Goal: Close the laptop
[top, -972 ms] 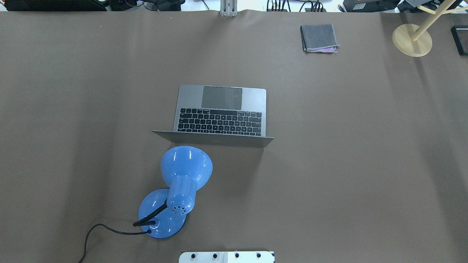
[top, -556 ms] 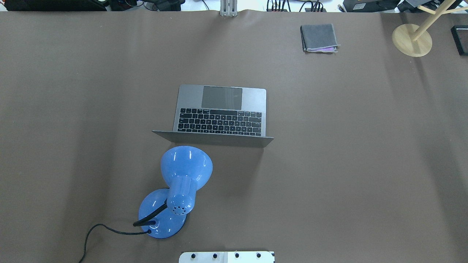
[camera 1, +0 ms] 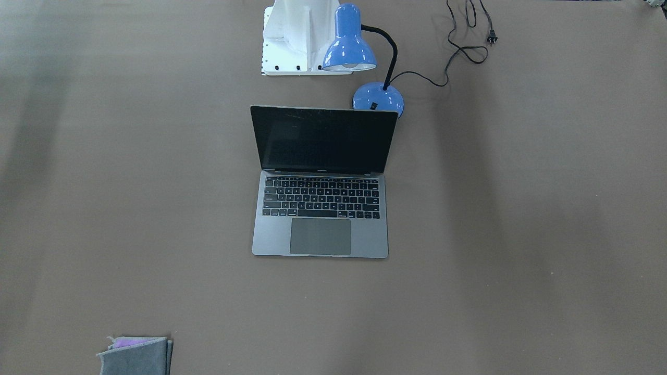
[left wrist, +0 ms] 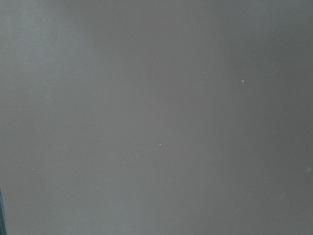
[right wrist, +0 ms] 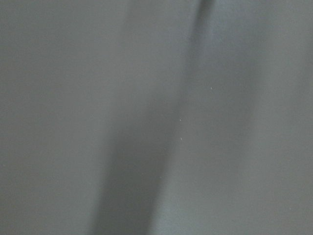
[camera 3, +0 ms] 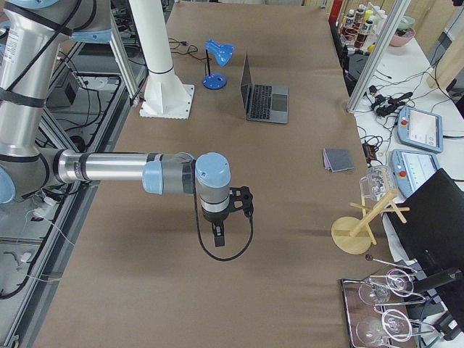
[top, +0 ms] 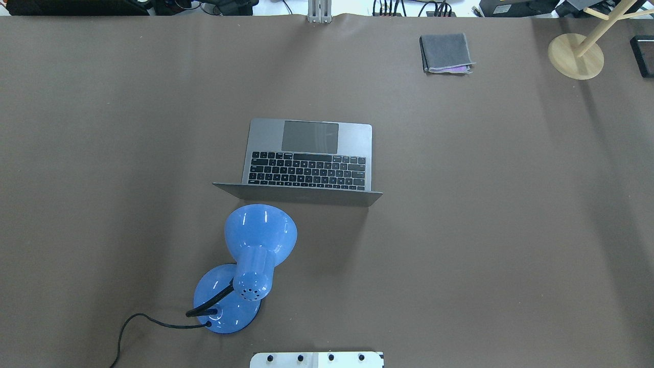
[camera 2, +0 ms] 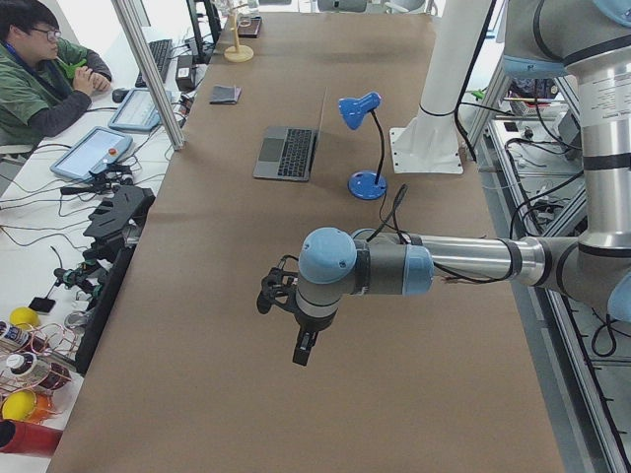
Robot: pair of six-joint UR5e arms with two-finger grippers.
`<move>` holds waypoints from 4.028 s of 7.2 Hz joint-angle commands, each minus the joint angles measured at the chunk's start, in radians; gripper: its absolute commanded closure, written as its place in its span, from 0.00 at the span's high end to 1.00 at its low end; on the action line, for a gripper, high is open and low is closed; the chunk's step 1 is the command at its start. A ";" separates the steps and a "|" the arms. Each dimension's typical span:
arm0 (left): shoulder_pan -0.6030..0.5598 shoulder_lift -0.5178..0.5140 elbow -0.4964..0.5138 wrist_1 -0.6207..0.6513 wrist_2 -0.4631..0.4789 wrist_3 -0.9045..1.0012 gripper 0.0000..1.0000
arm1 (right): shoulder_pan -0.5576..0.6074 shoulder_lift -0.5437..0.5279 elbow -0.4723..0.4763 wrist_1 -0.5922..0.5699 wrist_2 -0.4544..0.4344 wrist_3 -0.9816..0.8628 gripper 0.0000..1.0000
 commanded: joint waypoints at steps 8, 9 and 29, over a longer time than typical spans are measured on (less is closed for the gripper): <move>0.207 -0.120 0.052 -0.417 -0.348 -0.261 0.97 | -0.283 0.100 0.039 0.454 0.057 0.757 0.98; 0.267 -0.120 0.057 -0.536 -0.345 -0.452 0.98 | -0.399 0.106 0.039 0.595 -0.033 0.958 0.98; 1.088 -0.436 0.059 -1.113 0.152 -1.629 0.00 | -1.223 0.586 0.168 0.404 -0.856 1.649 0.00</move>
